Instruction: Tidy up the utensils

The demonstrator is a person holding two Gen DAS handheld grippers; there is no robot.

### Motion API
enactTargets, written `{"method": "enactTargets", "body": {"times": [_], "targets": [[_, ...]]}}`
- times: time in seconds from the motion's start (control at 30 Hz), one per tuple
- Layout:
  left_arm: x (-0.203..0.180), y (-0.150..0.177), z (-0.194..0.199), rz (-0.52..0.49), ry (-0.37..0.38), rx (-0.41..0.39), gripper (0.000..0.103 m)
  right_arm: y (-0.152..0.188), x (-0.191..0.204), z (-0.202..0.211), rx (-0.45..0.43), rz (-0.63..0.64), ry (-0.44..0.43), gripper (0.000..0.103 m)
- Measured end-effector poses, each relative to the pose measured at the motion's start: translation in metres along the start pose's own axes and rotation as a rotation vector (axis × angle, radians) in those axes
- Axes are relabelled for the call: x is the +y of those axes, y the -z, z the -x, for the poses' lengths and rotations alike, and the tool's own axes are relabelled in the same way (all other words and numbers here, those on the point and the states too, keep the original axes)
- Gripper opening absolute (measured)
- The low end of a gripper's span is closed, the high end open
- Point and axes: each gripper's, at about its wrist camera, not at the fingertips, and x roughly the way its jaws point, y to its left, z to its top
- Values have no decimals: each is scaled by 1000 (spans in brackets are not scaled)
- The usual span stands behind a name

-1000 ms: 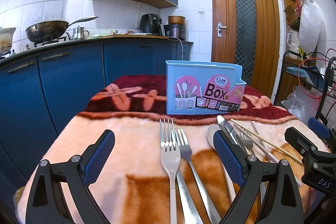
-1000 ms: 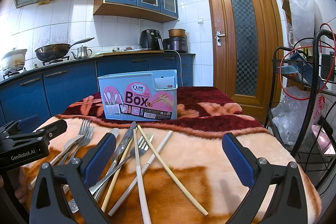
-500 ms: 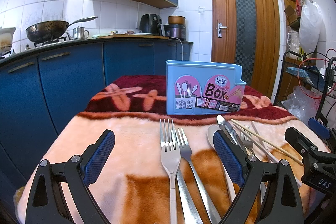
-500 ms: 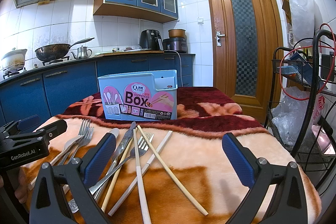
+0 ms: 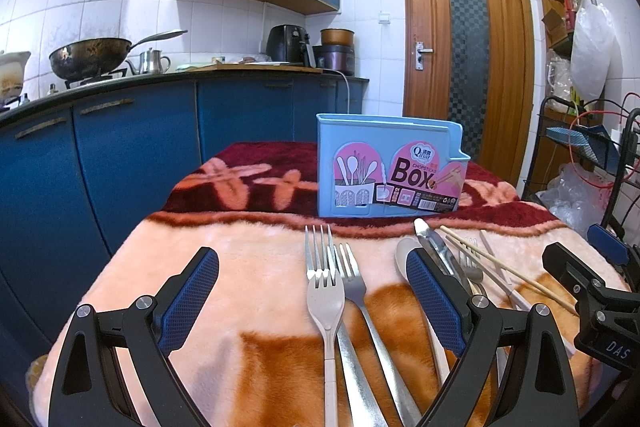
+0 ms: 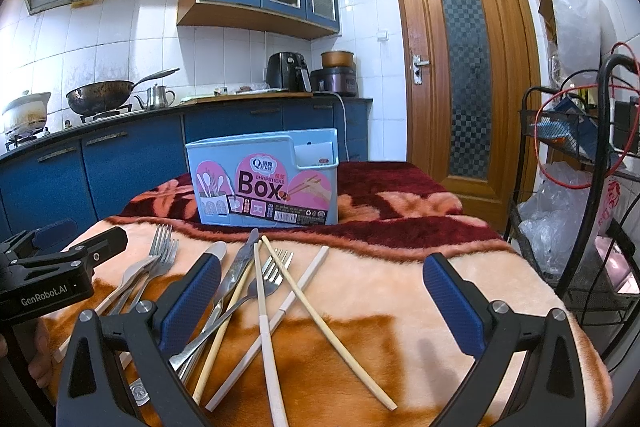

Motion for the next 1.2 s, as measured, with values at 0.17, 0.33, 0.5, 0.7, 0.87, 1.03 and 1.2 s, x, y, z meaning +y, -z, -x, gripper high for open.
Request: {"method": "enactTargets", "body": {"times": [0.17, 0.33, 0.5, 0.7, 0.87, 1.03, 1.2], "targets": [[3, -4, -5, -1, 6, 44, 95, -12, -3, -8, 82, 15, -6, 103], [10, -8, -7, -12, 10, 96, 95, -28, -8, -14, 184, 34, -53, 103], [18, -21, -11, -43, 2, 168, 95, -36, -14, -26, 302, 44, -85, 103], [22, -27, -22, -75, -1, 264, 95, -36, -13, -40, 419, 86, -107, 84], [23, -20, -37, -56, 53, 370, 86, -30, -13, -59, 525, 106, -107, 65], [21, -7, -47, -52, 105, 472, 73, -24, -12, -71, 609, 126, -140, 52], [19, -1, -53, -64, 147, 521, 55, -19, -11, -81, 657, 143, -130, 40]]}}
